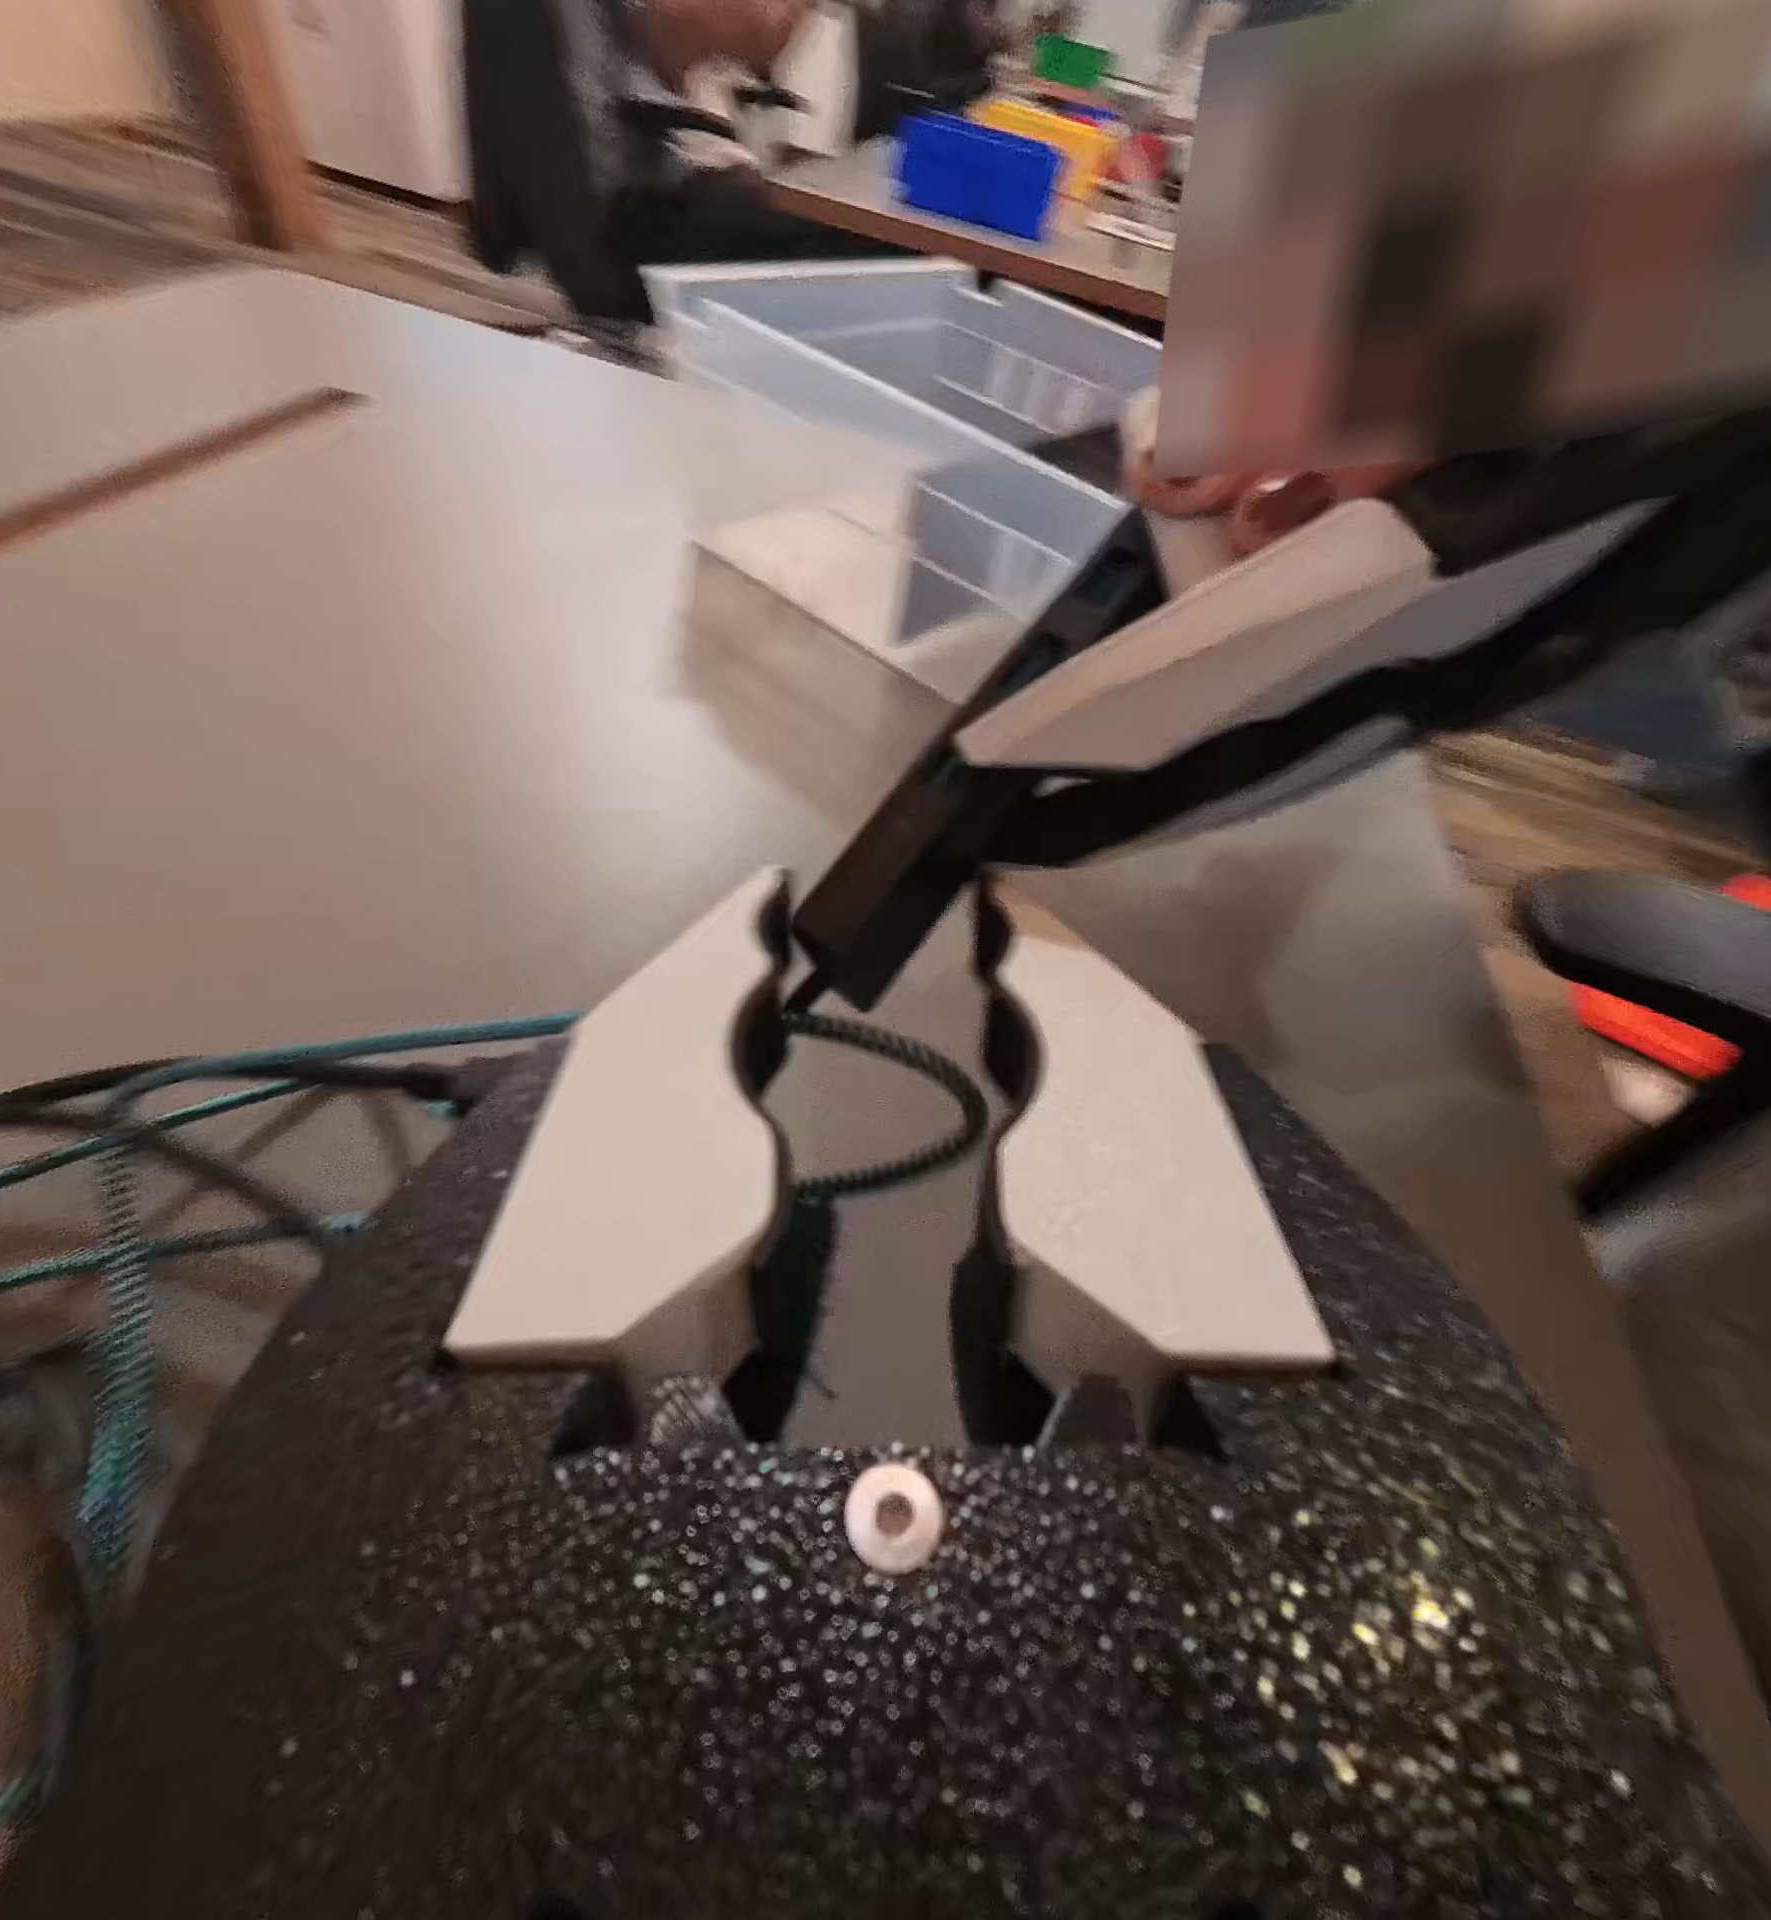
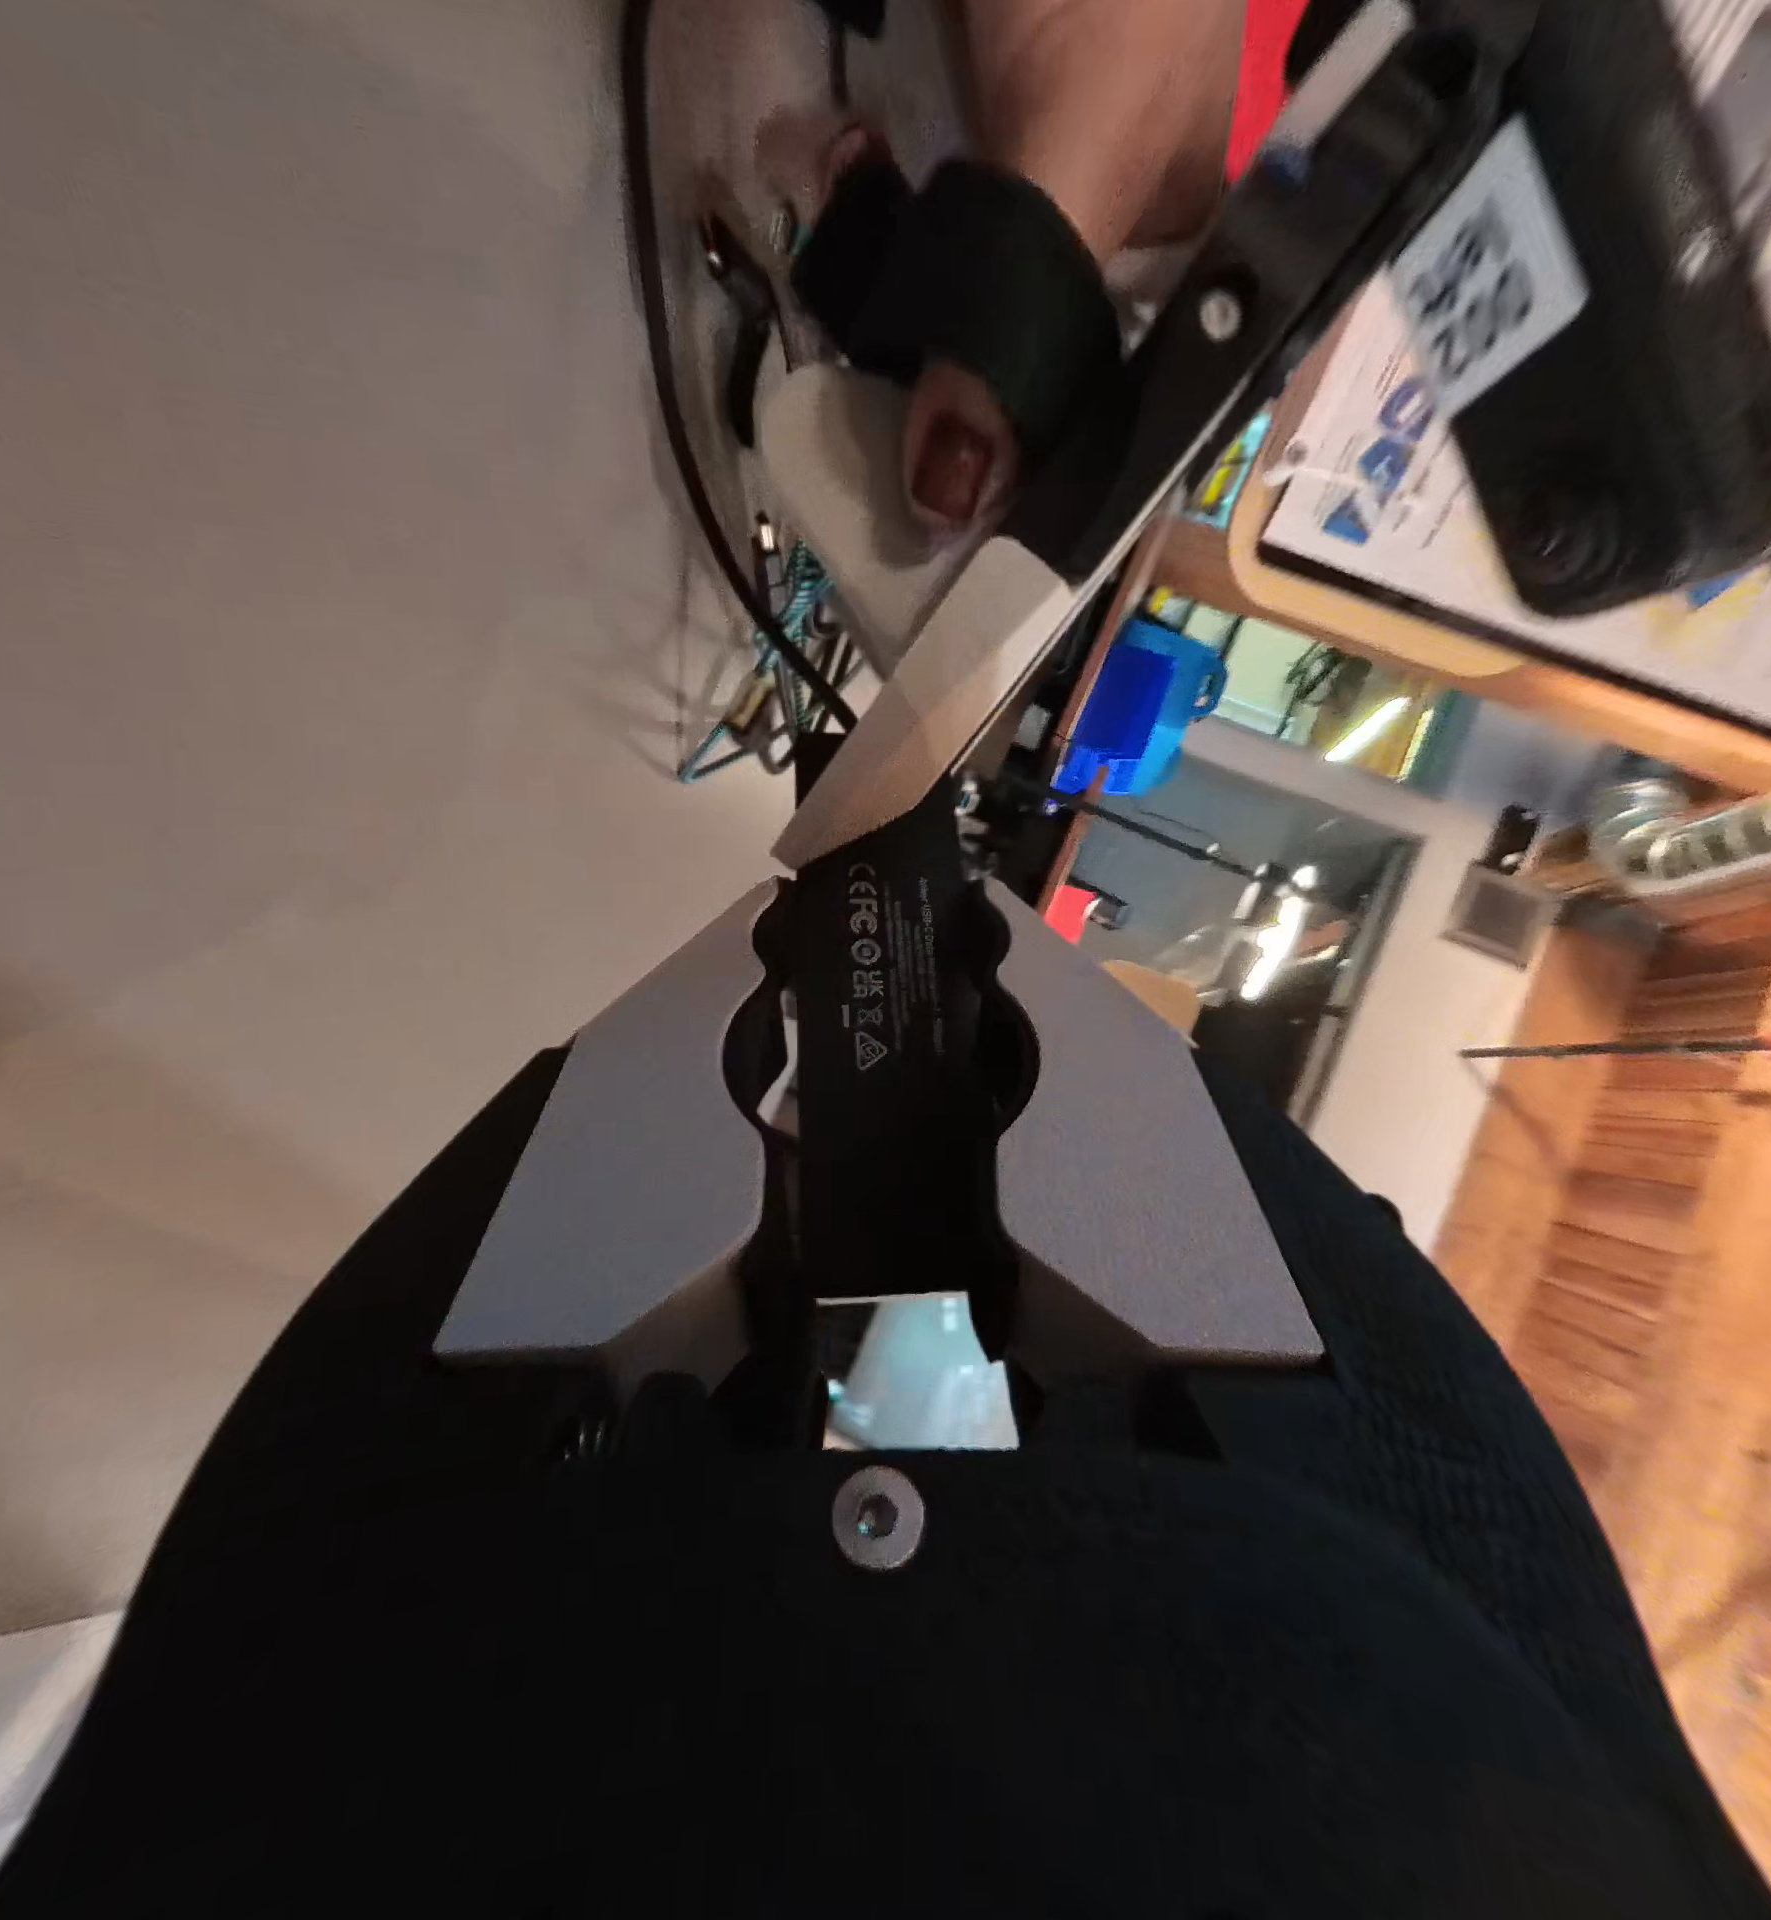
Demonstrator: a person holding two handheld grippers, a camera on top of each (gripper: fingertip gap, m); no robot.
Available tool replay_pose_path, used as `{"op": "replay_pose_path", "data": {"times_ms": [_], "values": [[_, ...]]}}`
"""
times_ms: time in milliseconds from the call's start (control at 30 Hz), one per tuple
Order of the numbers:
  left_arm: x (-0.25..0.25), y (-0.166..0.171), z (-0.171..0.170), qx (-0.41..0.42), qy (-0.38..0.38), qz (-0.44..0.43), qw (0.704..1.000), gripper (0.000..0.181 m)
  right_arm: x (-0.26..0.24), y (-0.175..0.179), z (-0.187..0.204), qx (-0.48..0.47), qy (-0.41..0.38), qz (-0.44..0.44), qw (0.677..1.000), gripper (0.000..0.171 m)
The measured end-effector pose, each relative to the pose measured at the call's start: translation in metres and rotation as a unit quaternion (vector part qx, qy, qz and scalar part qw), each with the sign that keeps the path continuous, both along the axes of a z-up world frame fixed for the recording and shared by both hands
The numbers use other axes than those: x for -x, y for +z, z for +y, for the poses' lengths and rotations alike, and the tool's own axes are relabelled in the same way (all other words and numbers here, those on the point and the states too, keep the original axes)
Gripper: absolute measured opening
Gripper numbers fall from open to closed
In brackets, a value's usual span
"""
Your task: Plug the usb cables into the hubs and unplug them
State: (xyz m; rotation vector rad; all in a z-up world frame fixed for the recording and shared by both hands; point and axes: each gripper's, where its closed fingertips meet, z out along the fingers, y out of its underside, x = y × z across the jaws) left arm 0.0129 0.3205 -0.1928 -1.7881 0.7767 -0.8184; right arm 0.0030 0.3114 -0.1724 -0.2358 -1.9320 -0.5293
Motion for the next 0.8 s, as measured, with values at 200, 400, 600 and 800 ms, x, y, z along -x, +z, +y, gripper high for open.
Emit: {"op": "replay_pose_path", "data": {"times_ms": [200,400,600,800], "values": [[0.007,-0.022,-0.017,-0.064,-0.008,0.114,0.991,0.008,-0.014,-0.026,-0.013,0.197,-0.059,-0.019,0.978,0.054],[0.022,-0.022,-0.064,-0.120,-0.012,0.220,0.968,0.008,-0.007,-0.036,-0.037,0.340,-0.133,-0.061,0.929,0.035],[0.030,-0.033,-0.107,-0.136,-0.019,0.196,0.971,0.024,0.013,-0.043,-0.084,0.419,-0.059,-0.075,0.903,0.008],[0.040,-0.037,-0.110,-0.112,-0.013,0.185,0.976,0.008,0.024,-0.046,-0.088,0.503,-0.078,-0.060,0.859,0.021]]}}
